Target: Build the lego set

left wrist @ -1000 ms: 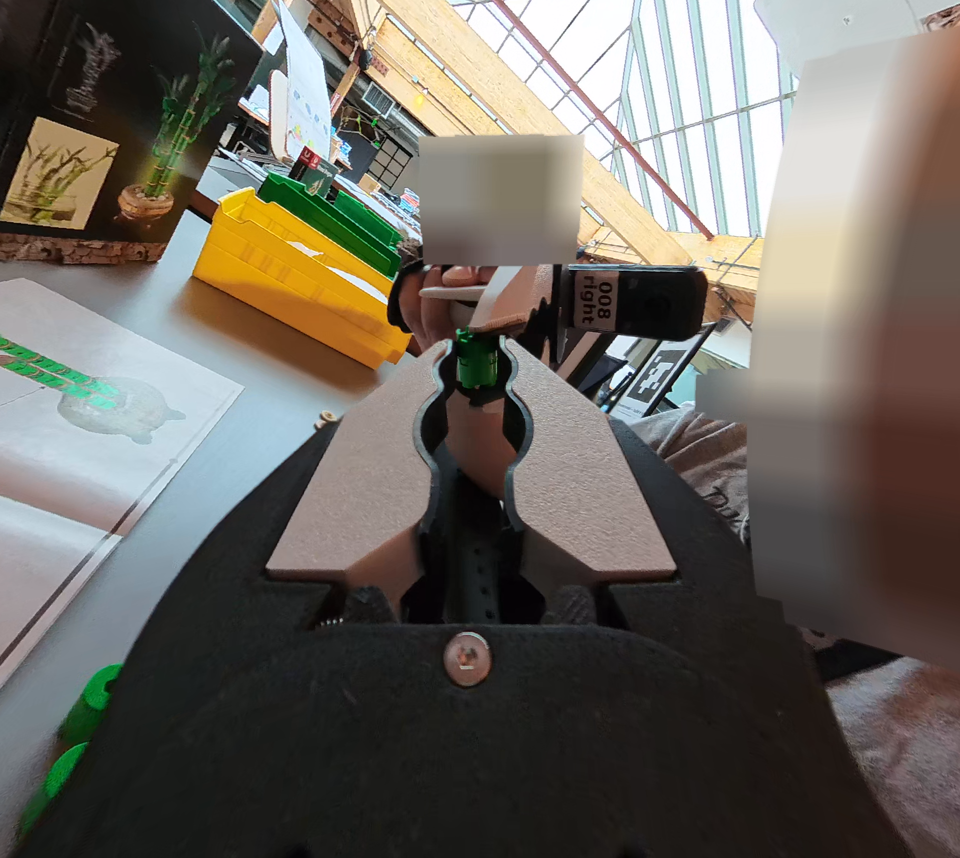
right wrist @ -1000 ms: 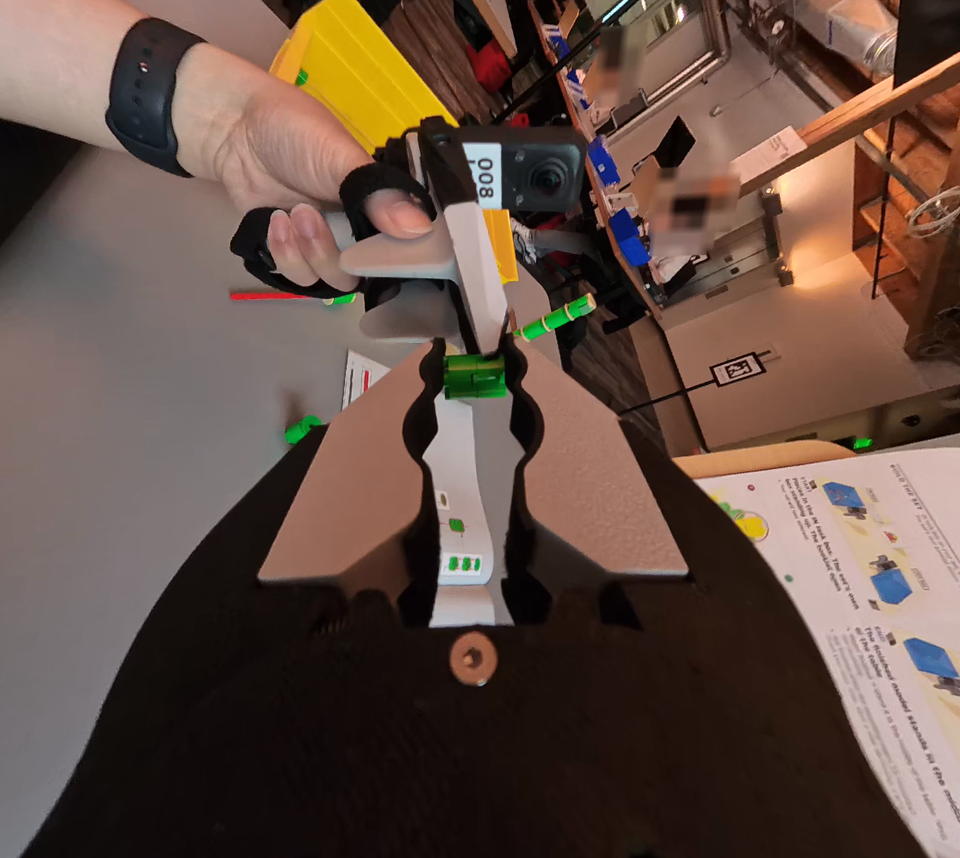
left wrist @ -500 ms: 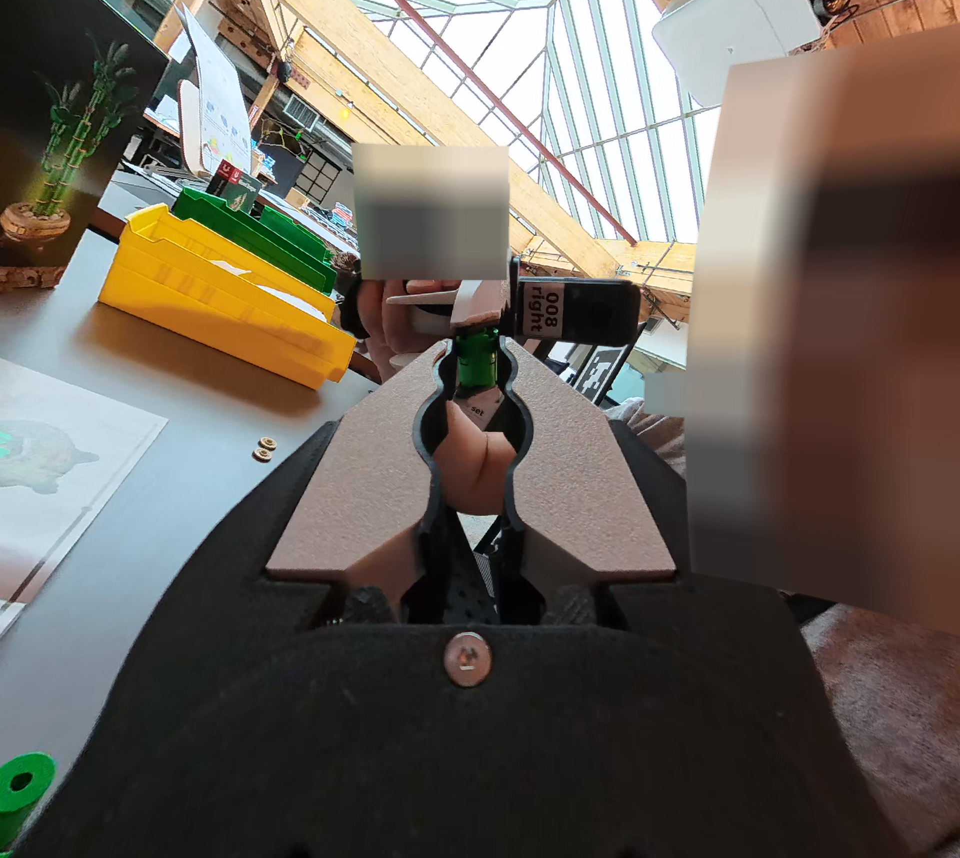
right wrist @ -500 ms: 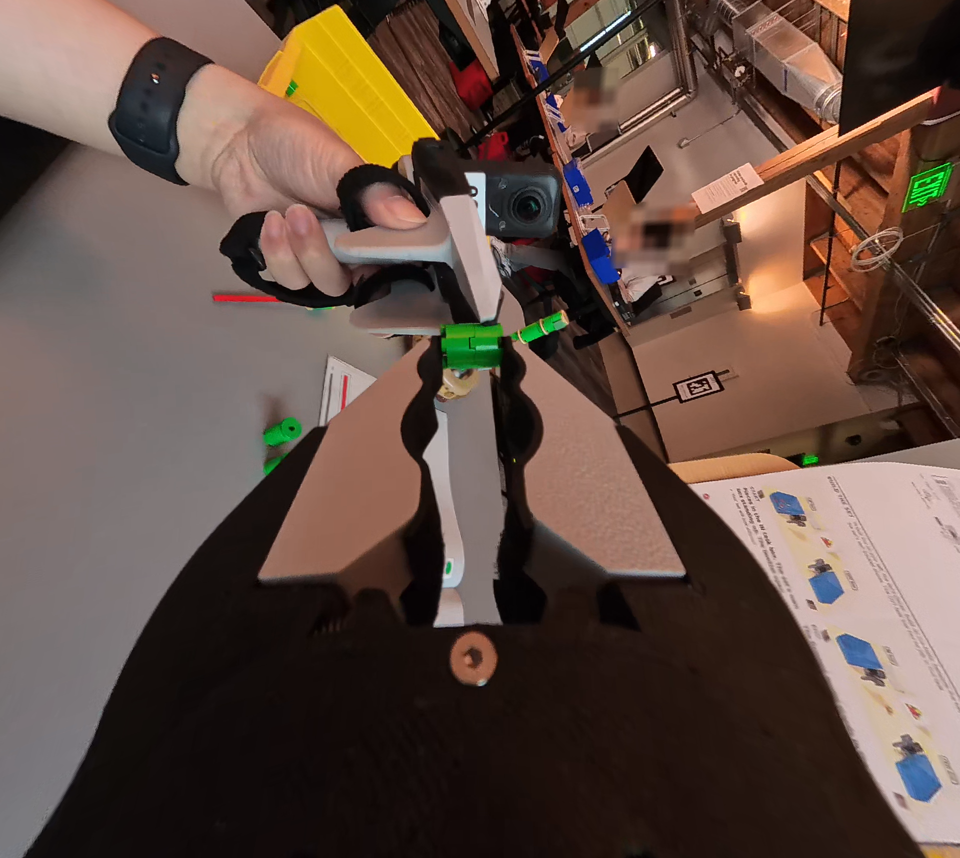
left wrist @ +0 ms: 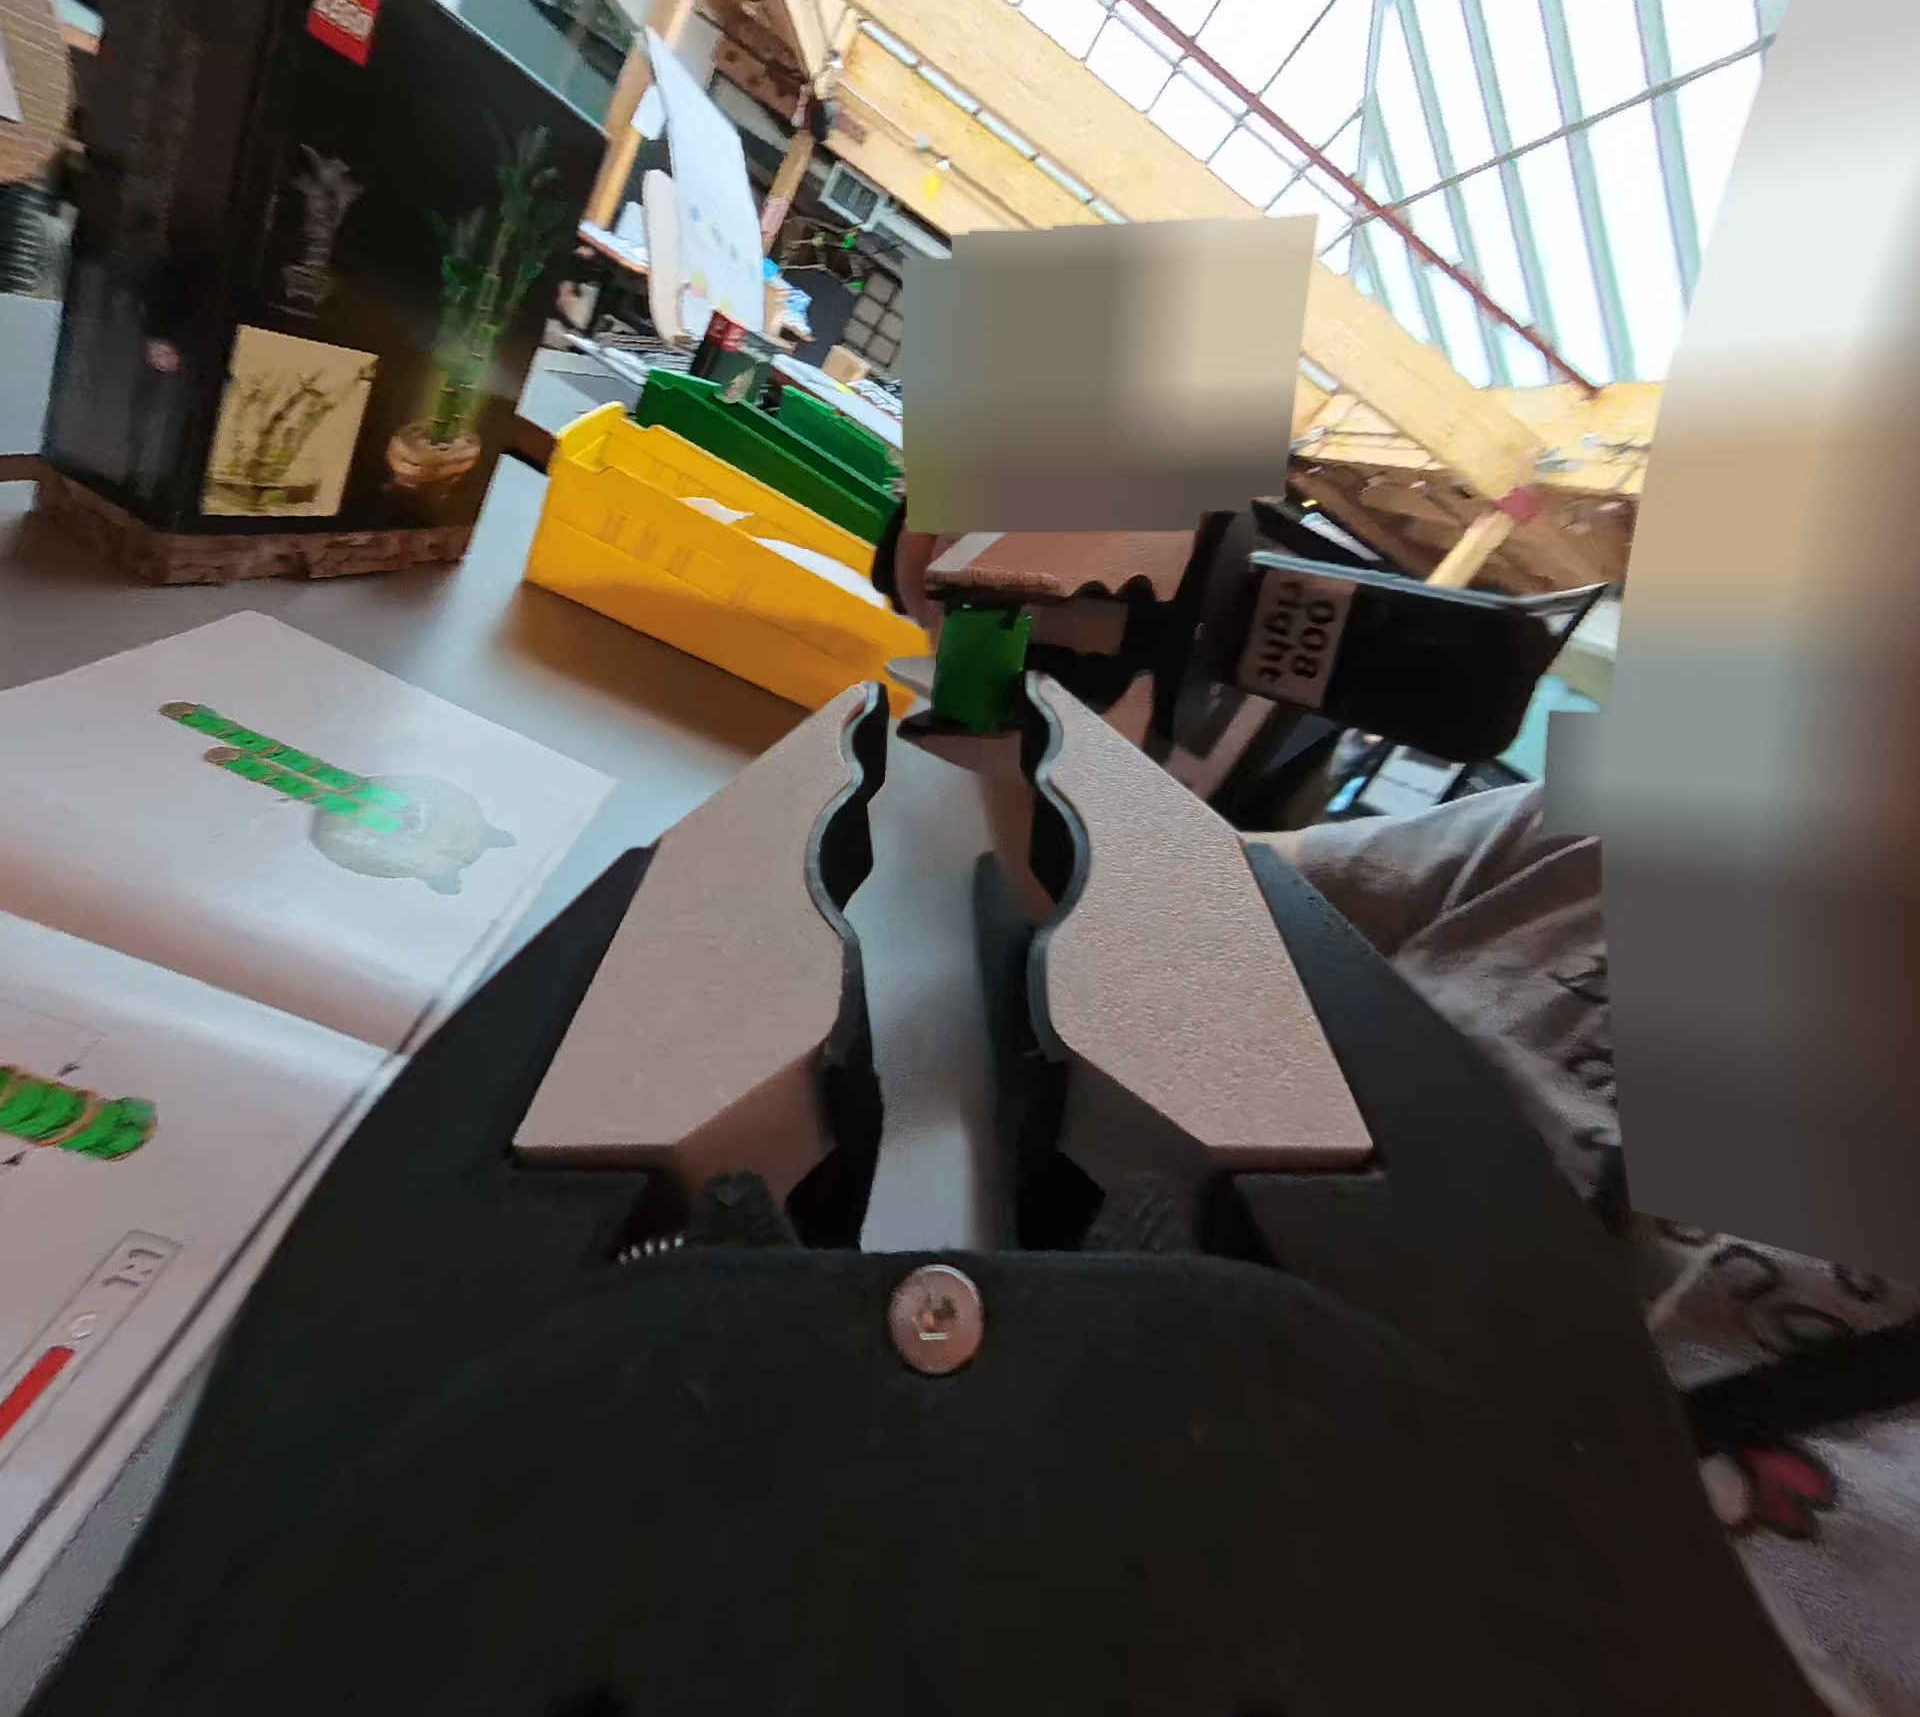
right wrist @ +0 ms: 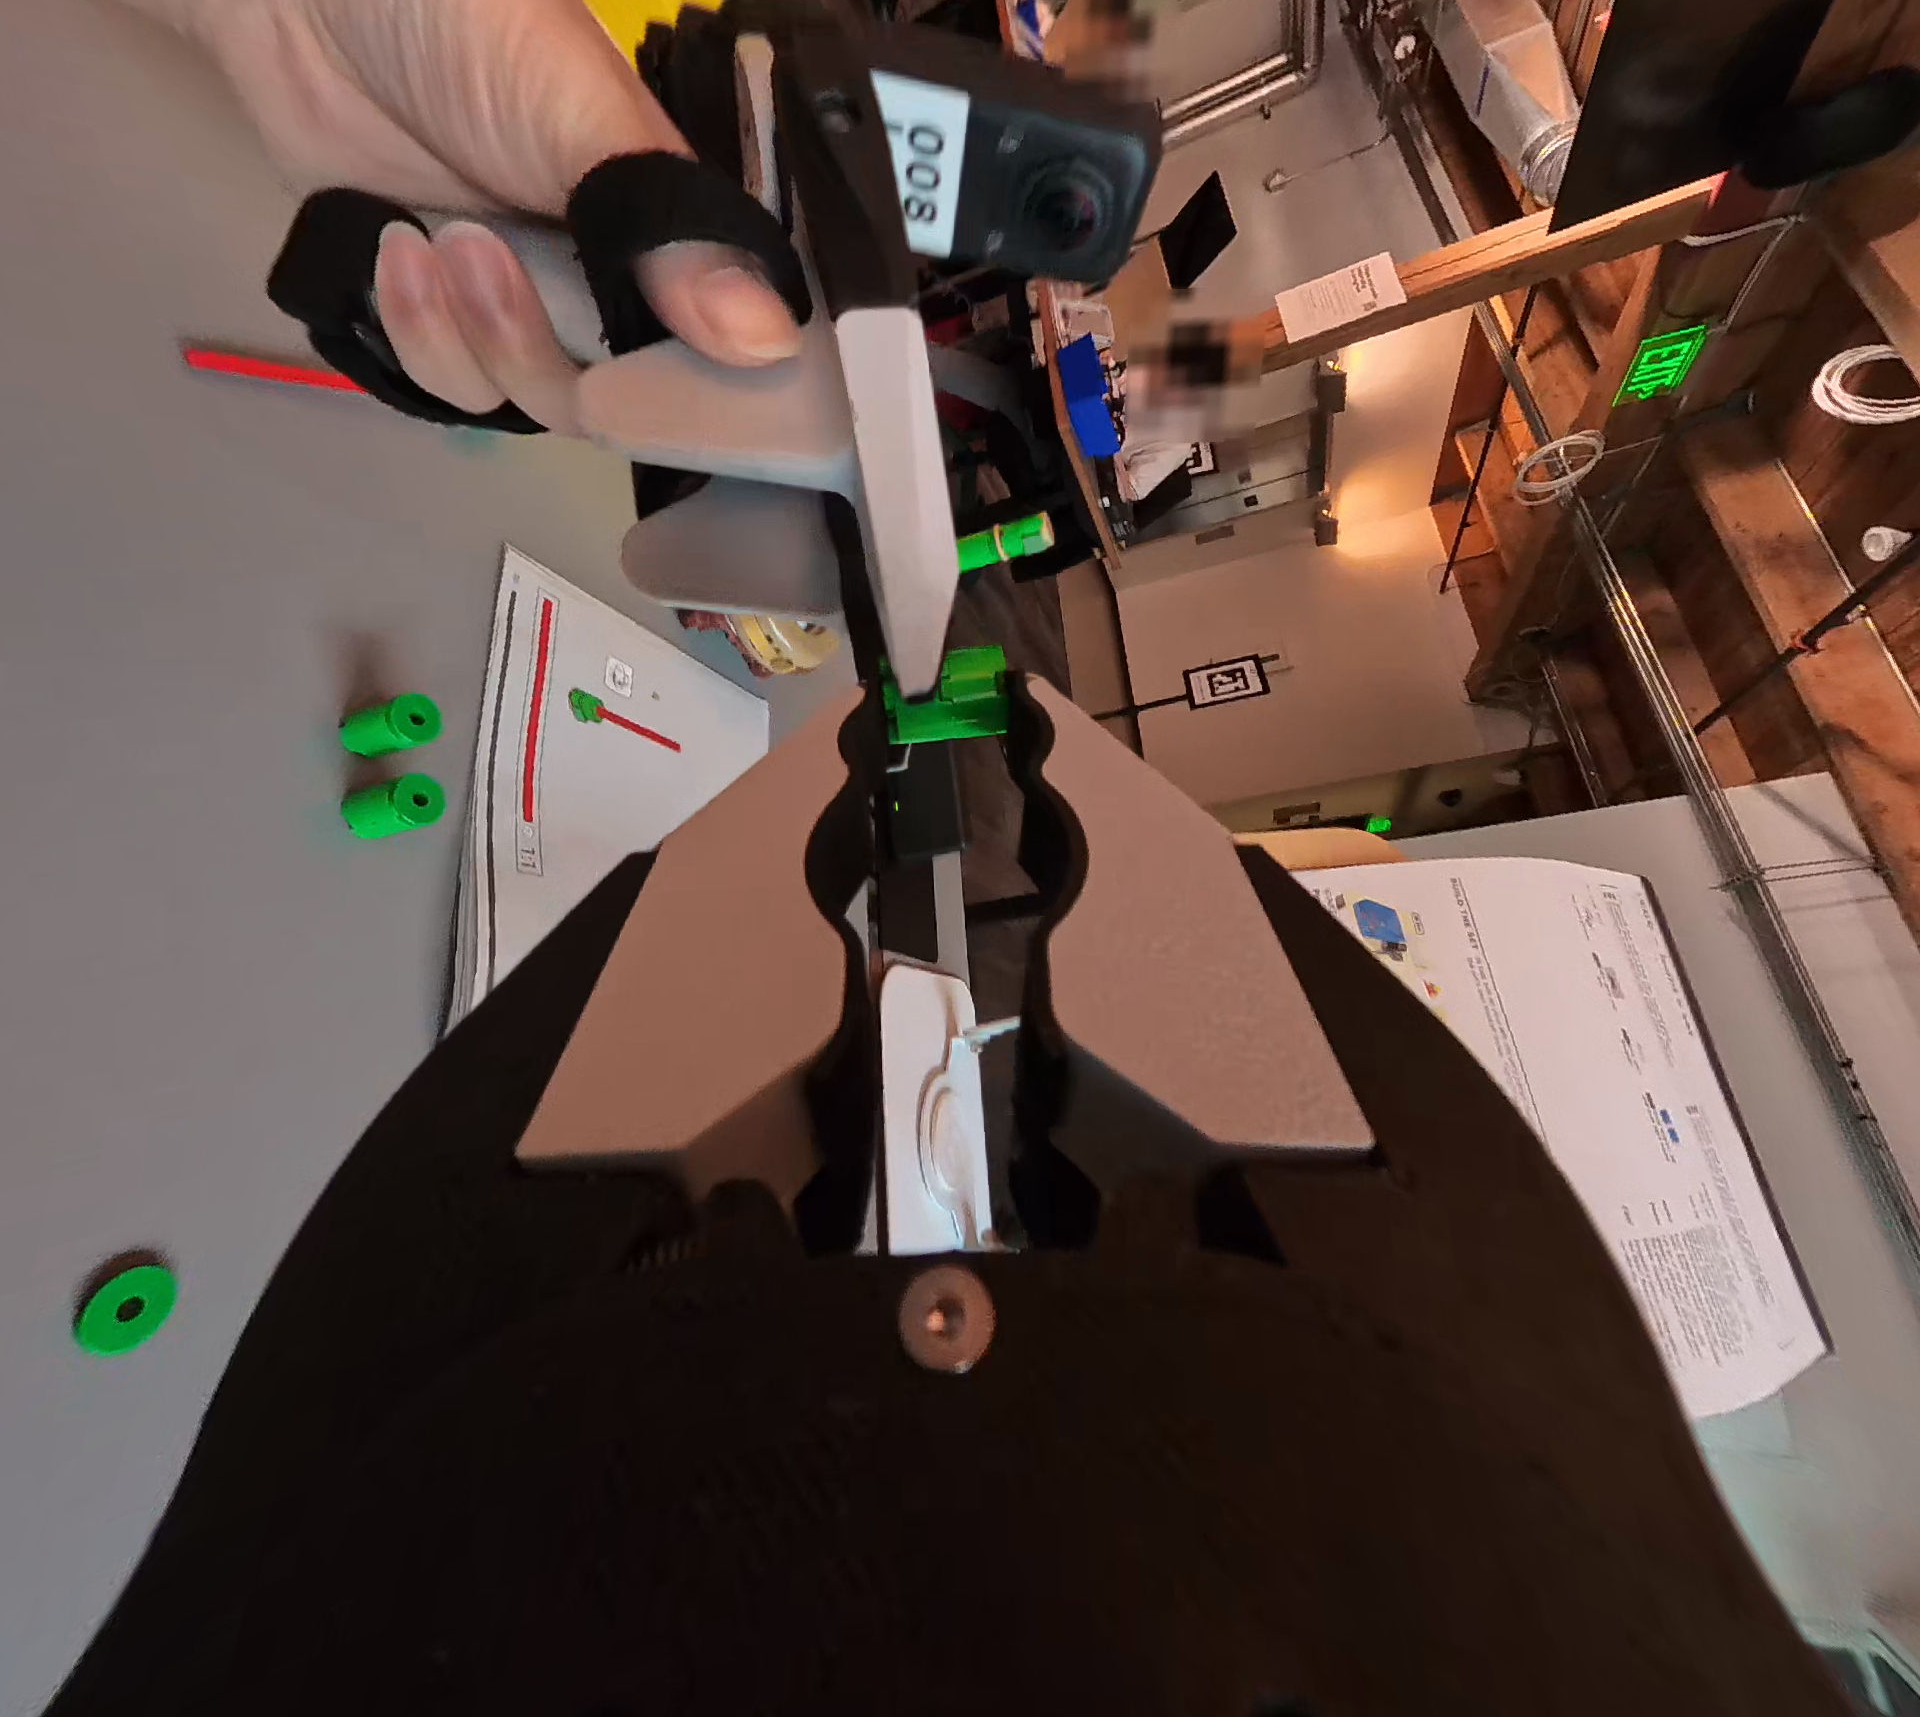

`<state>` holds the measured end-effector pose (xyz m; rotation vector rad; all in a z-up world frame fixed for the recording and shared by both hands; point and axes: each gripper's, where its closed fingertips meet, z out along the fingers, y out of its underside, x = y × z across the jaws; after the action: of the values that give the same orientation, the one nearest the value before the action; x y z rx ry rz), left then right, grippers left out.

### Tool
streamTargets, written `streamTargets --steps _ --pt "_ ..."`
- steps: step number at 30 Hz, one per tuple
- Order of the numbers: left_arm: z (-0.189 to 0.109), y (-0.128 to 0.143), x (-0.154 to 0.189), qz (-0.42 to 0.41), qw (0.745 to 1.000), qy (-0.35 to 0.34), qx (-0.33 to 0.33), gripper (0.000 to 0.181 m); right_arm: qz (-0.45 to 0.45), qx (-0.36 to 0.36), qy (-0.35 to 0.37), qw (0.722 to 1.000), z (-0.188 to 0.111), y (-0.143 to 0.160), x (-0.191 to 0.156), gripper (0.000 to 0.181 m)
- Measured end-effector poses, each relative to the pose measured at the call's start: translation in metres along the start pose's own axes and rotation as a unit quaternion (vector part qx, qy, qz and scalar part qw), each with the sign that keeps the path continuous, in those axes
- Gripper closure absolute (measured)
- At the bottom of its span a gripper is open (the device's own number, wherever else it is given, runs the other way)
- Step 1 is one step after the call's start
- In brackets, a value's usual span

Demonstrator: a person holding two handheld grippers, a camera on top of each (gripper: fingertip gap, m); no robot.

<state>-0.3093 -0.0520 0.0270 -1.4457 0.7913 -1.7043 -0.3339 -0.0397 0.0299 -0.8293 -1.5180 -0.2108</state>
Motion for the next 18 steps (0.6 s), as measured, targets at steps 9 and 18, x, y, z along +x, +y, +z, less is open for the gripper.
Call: streamTargets --steps 9,18 --pt "0.000 0.000 0.024 0.014 0.998 0.066 -0.006 0.168 0.052 0.095 -0.012 0.994 -0.010 -0.022 0.004 0.145" --pt "0.004 0.008 0.055 0.006 0.985 0.172 -0.019 0.167 0.101 0.156 -0.061 0.981 -0.020 -0.037 -0.003 0.160"
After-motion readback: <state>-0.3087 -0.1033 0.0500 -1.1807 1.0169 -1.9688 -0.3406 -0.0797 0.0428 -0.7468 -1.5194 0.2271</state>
